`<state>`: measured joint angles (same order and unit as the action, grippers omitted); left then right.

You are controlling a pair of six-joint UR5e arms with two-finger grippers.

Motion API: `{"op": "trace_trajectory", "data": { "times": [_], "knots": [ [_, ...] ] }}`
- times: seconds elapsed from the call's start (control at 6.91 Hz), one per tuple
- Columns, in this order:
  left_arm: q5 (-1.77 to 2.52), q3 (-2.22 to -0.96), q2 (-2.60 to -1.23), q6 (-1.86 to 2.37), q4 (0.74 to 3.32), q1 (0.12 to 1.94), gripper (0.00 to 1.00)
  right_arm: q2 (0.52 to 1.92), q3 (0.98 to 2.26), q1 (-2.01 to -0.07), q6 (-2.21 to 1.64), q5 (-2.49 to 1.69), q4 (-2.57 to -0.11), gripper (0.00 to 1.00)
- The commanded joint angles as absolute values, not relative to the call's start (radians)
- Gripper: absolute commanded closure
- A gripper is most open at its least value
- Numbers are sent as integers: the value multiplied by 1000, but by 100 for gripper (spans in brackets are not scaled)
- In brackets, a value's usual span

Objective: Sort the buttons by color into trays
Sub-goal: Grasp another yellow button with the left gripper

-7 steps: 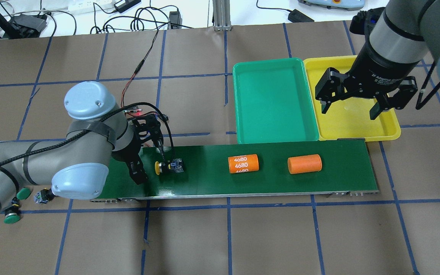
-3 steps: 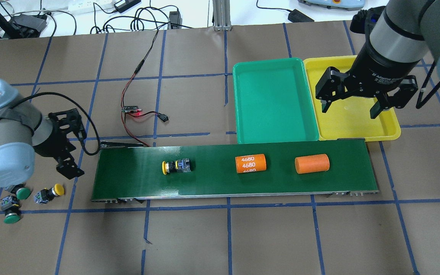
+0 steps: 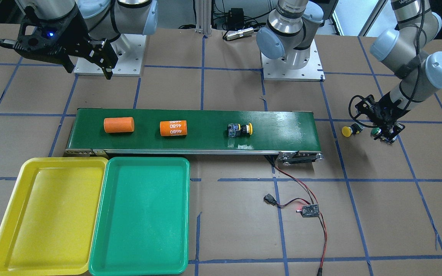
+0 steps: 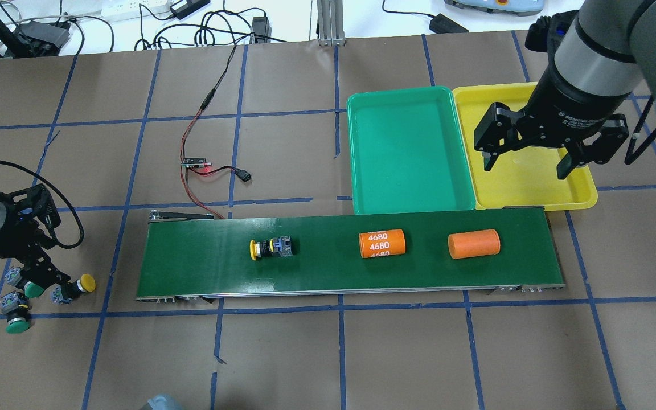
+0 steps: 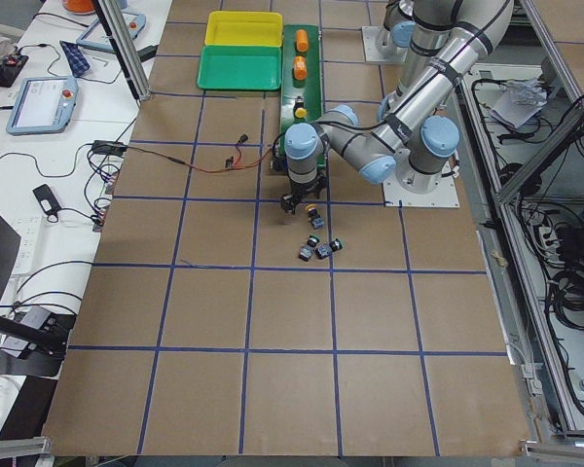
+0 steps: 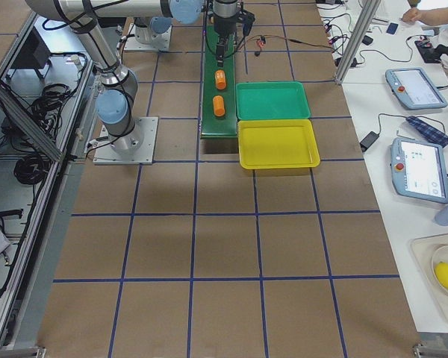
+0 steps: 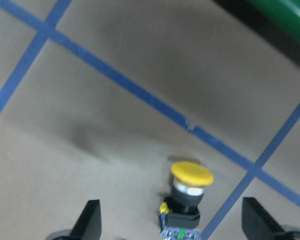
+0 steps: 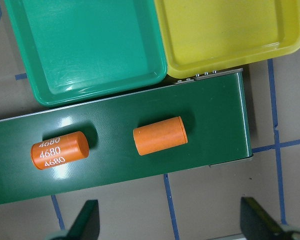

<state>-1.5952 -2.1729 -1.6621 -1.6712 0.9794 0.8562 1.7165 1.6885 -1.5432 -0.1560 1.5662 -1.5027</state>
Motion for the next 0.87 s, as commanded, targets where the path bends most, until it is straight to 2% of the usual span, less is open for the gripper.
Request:
{"op": "trace_trajectory", "data": {
  "times": [0.0, 0.14, 0.29, 0.43, 0.58, 0.72],
  "knots": [
    [-1609, -2257, -1690, -1716, 893, 847, 1, 1727, 1697, -1543, -152, 1566, -1508, 0],
    [-1627, -2282, -1697, -1794, 818, 850, 2, 1726, 1697, -1543, -152, 1565, -1509, 0],
    [-1628, -2284, -1706, -1801, 804, 850, 12, 1726, 1697, -1543, -150, 1566, -1509, 0],
    [-1626, -2286, -1712, -1805, 799, 850, 66, 1726, 1697, -1543, -152, 1563, -1509, 0],
    [-1626, -2287, -1716, -1819, 790, 851, 83, 1726, 1697, -1543, -150, 1563, -1511, 0],
    [-1626, -2289, -1717, -1825, 787, 853, 93, 1726, 1697, -1543, -152, 1562, -1512, 0]
  ]
}}
